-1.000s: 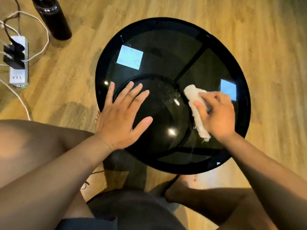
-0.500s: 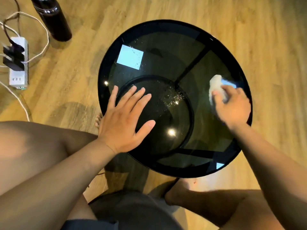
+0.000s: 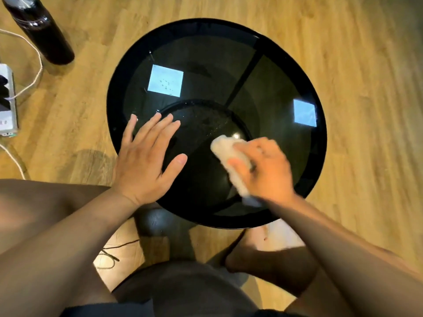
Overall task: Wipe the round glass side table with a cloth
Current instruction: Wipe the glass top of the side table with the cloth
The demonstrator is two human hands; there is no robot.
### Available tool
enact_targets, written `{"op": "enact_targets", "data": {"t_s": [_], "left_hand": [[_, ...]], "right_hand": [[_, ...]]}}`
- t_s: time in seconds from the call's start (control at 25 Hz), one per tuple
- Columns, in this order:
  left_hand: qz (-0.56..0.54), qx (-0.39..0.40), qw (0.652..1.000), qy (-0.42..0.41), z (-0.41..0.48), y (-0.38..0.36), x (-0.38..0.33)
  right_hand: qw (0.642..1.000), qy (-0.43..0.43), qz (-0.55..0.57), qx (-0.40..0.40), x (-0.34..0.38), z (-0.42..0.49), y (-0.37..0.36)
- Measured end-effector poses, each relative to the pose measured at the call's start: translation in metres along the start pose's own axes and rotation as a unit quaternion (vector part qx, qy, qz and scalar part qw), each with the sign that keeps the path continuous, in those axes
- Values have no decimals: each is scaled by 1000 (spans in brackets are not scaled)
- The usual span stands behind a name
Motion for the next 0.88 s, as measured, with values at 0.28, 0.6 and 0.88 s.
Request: {"op": "enact_targets", "data": {"t_s": [0.28,0.6,0.88], "left_hand": [[-10,4,1000,0,2,0,1],[-7,-6,1000,10,2,-1,6],[0,-2,1000,15,2,-4,7]], "right_hand": [[956,-240,-170,-17,-216,80,46],[958,-272,-92,8,-152,-4,33],[985,-162,-51,19,41,-74,-14]]}}
Point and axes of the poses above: each hand's wrist, its own z-axis towards the middle knuckle, its own y-axis out of the back of the hand, x = y × z, the point moved 9 cm from there along z, towards the middle knuckle, and after that the axes turned 1 degree about -z, right-handed, at the moved point
